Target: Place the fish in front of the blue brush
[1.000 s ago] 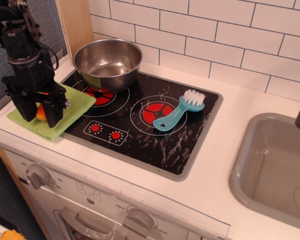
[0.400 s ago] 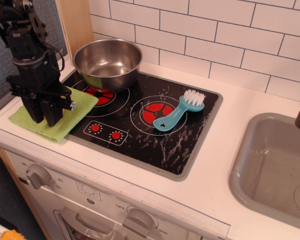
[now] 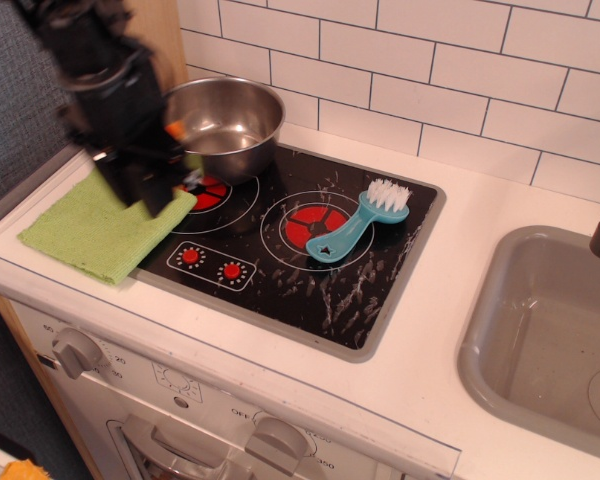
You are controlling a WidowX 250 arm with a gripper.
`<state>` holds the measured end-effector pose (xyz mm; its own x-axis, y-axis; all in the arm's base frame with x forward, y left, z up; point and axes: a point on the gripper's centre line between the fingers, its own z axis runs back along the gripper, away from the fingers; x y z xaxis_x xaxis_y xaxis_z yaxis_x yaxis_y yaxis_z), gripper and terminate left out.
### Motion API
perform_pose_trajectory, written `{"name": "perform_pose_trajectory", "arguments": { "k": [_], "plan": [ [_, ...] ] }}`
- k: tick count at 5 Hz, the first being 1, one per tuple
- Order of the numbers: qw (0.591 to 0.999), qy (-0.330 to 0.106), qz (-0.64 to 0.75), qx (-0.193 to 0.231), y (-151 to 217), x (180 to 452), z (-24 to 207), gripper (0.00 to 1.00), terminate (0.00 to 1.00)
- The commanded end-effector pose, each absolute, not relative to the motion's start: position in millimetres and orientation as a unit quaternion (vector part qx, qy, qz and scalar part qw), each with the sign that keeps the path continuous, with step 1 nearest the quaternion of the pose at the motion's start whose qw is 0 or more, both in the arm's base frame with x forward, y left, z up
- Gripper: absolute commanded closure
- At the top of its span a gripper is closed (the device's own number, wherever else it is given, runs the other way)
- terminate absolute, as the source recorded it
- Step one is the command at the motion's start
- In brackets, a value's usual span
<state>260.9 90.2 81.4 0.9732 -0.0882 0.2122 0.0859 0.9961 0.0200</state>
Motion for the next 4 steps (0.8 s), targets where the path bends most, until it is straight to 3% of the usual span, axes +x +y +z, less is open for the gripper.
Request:
{"name": "perform_pose_trajectory", "arguments": {
  "k": [1,4],
  "plan": [
    [0.975,-0.118,-0.19,0.015,6,261,86,1.0,0.0],
    [0.97,-0.047,-0.238,-0.021,-39,256,37,1.0,0.0]
  ]
}}
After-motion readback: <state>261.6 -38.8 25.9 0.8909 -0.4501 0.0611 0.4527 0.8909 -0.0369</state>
